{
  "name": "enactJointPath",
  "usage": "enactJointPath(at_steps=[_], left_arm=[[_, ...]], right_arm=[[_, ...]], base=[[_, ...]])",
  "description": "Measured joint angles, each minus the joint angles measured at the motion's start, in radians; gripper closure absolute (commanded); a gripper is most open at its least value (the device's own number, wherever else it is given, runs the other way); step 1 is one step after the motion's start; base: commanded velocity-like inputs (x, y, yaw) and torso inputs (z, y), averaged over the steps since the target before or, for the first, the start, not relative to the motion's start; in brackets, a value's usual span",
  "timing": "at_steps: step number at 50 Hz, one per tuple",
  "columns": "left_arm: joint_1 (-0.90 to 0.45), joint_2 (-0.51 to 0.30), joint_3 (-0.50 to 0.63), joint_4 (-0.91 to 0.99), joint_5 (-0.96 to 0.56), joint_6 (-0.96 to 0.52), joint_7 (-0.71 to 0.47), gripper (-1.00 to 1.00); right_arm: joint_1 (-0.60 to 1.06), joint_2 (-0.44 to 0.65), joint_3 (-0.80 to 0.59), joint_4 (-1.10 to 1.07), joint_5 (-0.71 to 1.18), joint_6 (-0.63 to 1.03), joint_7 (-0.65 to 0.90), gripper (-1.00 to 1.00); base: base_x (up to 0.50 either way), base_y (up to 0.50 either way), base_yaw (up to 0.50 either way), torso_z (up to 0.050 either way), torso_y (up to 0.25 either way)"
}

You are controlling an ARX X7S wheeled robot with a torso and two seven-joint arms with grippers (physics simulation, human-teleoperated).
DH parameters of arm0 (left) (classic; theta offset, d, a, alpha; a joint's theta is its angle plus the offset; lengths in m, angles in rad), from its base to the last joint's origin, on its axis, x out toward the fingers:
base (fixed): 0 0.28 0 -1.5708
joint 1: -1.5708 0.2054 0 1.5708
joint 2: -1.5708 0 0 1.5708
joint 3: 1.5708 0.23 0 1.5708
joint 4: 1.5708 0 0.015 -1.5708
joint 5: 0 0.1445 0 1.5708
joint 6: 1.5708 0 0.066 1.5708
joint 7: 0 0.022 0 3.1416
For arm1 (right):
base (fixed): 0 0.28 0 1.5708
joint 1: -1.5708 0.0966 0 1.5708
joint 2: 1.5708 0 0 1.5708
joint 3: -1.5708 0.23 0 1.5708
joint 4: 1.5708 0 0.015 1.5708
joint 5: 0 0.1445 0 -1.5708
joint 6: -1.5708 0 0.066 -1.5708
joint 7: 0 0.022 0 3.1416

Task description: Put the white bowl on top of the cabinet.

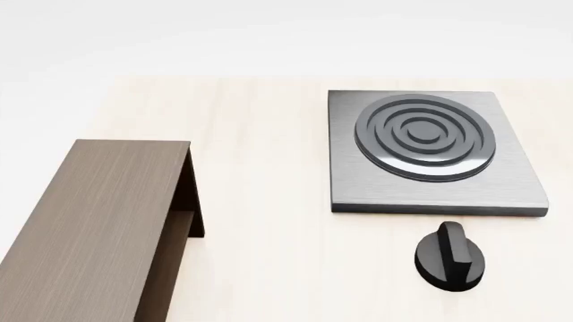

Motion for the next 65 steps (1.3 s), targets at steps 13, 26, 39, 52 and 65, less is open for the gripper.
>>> enactJointPath(at_steps=[13,26,39,52,65], left_arm=[[0.000,0.000,-0.001,-0.002,0.001,0.000,0.000,-1.00],[-0.001,0.000,-0.001,-0.002,0.005,-0.002,0.000,-1.00],[-0.005,0.002,-0.002,-0.001,0.011,-0.009,0.000,-1.00],[-0.006,0.002,-0.001,0.000,0.013,-0.011,0.000,-1.00],[-0.006,0.003,-0.002,0.004,0.019,-0.016,0.000,-1.00]], right_arm=[[0.008,0.000,0.013,0.090,0.046,0.051,0.000,-1.00],[-0.040,0.000,-0.027,0.071,0.094,0.033,-0.001,-1.00],[-0.141,0.000,-0.114,-0.021,0.107,-0.108,-0.073,-1.00],[-0.195,0.000,-0.154,-0.092,0.110,-0.189,-0.136,-1.00],[-0.410,-0.086,0.005,-0.086,0.058,-0.134,-0.126,-1.00]], base=[[0.00,0.00,0.00,0.000,0.000],[0.00,0.00,0.00,0.000,0.000],[0.00,0.00,0.00,0.000,0.000],[0.00,0.00,0.00,0.000,0.000],[0.00,0.00,0.00,0.000,0.000]])
